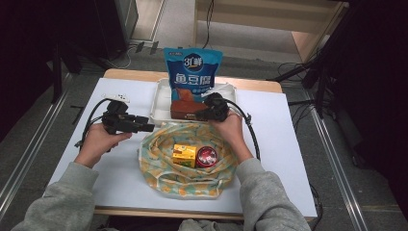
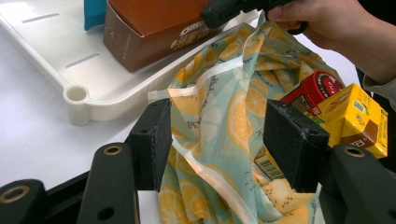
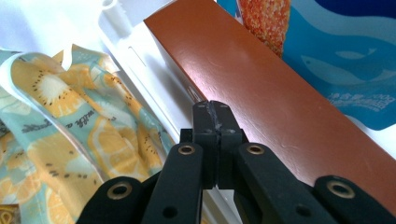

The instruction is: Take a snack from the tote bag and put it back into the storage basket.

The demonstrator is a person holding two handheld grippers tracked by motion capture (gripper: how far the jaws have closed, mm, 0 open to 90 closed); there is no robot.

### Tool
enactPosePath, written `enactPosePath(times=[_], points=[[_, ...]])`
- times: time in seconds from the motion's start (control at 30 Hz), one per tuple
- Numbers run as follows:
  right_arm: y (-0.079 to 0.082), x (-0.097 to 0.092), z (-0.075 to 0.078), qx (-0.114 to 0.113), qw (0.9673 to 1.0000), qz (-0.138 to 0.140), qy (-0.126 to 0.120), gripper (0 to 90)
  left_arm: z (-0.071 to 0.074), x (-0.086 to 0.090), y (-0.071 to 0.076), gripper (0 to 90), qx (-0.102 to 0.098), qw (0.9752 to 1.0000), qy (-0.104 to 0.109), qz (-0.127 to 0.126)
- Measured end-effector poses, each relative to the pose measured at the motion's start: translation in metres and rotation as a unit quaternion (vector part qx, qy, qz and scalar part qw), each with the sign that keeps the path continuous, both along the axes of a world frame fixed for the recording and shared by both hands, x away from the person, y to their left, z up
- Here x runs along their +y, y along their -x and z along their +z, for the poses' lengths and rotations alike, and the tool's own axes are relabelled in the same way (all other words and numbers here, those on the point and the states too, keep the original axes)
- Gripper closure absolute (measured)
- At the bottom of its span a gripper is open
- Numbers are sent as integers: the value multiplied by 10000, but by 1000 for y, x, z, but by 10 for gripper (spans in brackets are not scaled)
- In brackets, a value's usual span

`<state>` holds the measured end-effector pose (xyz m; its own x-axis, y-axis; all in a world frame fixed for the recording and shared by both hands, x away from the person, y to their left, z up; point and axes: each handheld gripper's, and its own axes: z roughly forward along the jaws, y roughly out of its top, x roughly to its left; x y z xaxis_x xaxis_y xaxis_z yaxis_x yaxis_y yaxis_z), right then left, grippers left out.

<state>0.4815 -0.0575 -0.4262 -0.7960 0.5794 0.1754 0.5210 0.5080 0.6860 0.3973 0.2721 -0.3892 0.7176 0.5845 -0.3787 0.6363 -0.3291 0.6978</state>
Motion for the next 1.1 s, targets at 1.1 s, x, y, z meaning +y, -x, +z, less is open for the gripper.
enactPosePath(times=[1.1], points=[[-9, 10, -6, -184, 9997, -141, -87, 900, -1, -1, 0, 427, -7, 10000, 12, -38]])
